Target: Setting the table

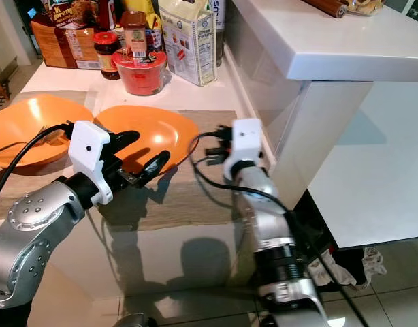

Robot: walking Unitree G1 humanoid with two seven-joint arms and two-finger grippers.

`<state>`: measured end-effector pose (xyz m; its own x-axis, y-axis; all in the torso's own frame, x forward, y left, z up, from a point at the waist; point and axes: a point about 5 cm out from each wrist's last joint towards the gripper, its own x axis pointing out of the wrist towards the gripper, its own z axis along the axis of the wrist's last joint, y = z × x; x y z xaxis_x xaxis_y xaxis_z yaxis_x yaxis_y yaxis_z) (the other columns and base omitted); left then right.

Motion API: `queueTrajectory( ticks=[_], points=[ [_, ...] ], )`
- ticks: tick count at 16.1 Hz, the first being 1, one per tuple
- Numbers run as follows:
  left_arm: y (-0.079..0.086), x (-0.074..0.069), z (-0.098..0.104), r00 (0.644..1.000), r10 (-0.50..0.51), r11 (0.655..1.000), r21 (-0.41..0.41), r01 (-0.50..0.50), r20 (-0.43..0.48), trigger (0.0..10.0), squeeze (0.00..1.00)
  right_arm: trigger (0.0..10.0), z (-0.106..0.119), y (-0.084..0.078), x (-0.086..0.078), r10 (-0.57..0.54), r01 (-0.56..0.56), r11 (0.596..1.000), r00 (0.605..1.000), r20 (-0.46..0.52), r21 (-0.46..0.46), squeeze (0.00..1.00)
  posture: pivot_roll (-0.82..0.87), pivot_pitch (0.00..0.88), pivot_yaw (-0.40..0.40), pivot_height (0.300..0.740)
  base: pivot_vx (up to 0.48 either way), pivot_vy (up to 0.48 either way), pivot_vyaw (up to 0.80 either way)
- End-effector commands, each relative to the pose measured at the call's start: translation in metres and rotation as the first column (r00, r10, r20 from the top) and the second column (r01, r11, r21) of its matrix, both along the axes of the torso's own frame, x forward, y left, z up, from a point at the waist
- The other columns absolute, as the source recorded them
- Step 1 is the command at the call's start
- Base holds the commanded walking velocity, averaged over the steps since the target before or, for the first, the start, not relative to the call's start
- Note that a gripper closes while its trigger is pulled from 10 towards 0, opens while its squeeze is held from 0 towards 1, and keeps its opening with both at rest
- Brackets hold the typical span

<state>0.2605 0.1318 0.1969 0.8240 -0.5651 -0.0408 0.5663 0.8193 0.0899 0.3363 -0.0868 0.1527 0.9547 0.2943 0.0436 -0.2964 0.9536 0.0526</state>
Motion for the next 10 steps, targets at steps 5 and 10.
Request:
queueTrajectory(
  ticks=[5,10],
  points=[
    [-0.003,0.004,0.001,1.0,0.009,1.0,0.013,-0.009,0.025,10.0,0.0,10.0,0.007,0.025,0.008,0.091,-0.093,0.994,0.994,0.054,0.049,0.0,0.21,0.0,-0.029,0.74,0.0,0.0,0.0],
    [-0.004,0.005,0.002,0.999,0.007,1.0,0.014,-0.008,0.037,10.0,0.0,10.0,-0.007,0.038,0.023,0.141,-0.14,0.989,0.989,-0.039,0.042,0.0,0.23,0.0,-0.034,0.74,0.0,0.0,0.0]
  ],
)
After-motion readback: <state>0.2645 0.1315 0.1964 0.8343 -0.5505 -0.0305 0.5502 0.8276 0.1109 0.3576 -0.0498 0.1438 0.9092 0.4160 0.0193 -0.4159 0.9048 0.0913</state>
